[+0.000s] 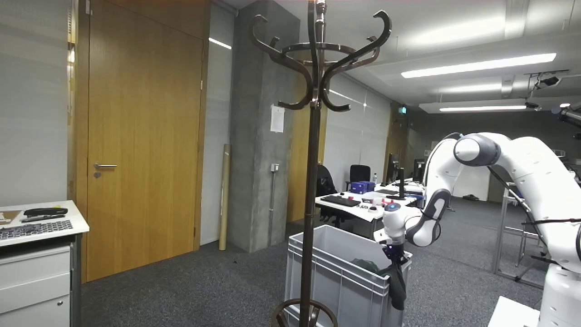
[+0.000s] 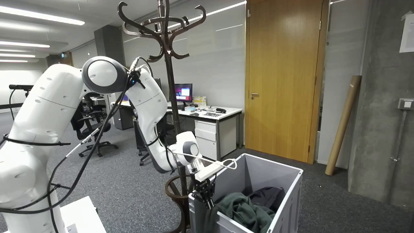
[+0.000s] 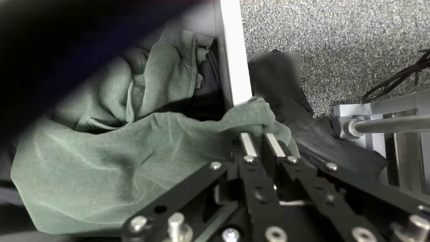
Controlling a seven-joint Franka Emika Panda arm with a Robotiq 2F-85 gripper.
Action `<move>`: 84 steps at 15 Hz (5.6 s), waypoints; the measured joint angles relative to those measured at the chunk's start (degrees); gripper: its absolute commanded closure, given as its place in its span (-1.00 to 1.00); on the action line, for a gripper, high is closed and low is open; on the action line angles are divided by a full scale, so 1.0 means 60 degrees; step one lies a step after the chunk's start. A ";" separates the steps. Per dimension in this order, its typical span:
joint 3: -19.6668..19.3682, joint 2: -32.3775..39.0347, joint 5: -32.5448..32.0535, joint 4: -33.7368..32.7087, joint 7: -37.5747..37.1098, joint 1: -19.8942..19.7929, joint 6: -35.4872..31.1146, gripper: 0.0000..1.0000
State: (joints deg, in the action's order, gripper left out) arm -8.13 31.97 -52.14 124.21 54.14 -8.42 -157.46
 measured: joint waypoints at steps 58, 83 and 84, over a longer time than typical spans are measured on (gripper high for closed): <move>-0.0170 -0.4997 0.1681 0.1233 -0.6302 0.0161 0.5262 -1.00; -0.0570 -1.0303 0.5561 0.4385 -0.6996 -0.0226 0.3666 -1.00; -0.0570 -1.0302 0.5561 0.4384 -0.6996 -0.0226 0.3666 -1.00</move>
State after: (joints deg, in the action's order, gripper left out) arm -11.55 -29.84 -18.77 150.52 12.16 -9.77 -135.47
